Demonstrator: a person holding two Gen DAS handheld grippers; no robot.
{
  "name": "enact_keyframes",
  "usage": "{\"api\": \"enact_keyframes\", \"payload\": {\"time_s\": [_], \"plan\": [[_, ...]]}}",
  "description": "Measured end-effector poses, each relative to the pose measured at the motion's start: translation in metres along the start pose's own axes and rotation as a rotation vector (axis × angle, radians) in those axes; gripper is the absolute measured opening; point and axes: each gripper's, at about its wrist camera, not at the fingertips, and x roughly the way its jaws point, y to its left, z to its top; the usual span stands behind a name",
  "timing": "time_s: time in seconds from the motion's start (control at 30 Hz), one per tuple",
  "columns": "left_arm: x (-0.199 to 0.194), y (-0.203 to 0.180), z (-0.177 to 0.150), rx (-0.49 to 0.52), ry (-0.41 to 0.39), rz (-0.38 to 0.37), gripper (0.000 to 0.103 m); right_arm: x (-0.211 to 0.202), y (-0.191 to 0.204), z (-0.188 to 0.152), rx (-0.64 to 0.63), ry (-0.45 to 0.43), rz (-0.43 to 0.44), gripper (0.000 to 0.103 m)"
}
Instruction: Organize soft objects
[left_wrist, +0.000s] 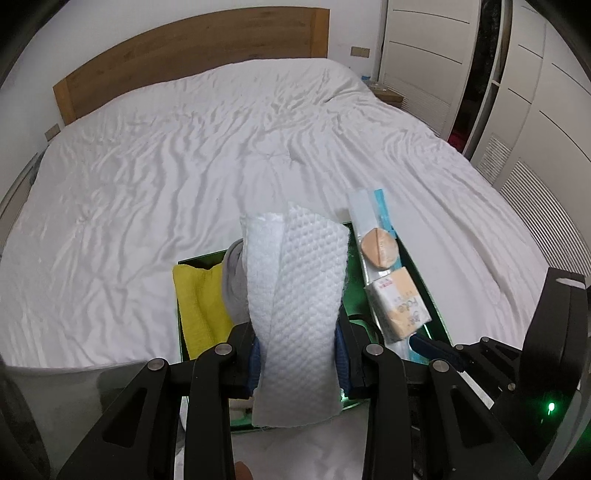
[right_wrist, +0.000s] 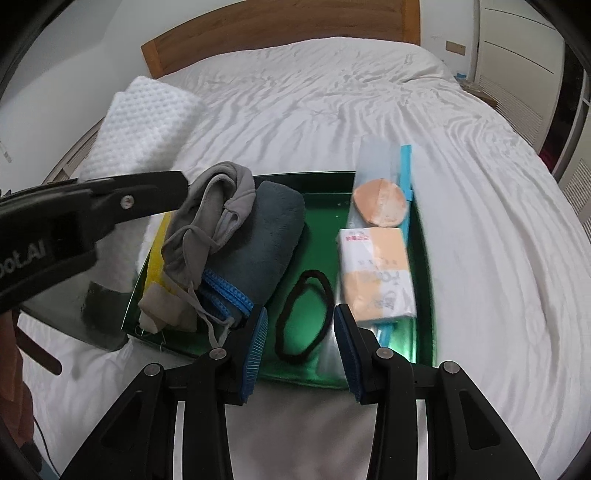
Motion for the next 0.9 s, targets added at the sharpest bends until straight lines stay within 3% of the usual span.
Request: {"api": "enact_keyframes", "payload": {"time_s": [0.9], "plan": [[-0.090, -0.001, -0.032, 0.001, -0.103, -0.109, 0.033, -0.095, 0.015, -0.049, 0.047, -0.051, -0.099, 0.039]]}}
